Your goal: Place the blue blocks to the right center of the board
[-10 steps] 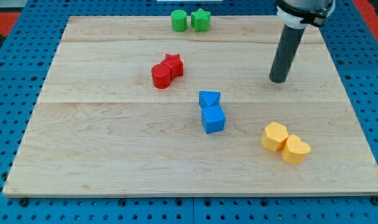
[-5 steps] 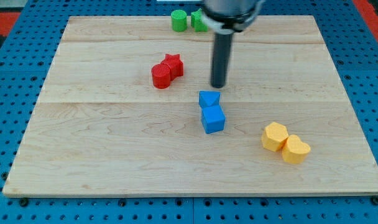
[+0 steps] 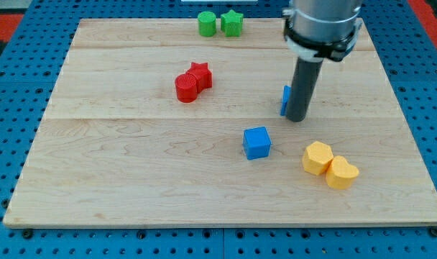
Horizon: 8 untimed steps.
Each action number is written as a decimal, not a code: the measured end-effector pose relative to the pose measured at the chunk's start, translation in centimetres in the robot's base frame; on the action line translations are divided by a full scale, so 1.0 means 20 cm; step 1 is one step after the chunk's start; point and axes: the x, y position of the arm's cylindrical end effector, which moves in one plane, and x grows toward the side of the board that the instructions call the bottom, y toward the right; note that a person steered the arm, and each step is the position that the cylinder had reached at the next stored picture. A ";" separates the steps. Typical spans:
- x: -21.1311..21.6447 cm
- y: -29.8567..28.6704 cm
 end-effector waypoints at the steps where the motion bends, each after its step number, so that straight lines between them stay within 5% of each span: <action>1: 0.00 -0.17; 2: -0.04 -0.37; 5: -0.10 0.12; 8: 0.05 -0.51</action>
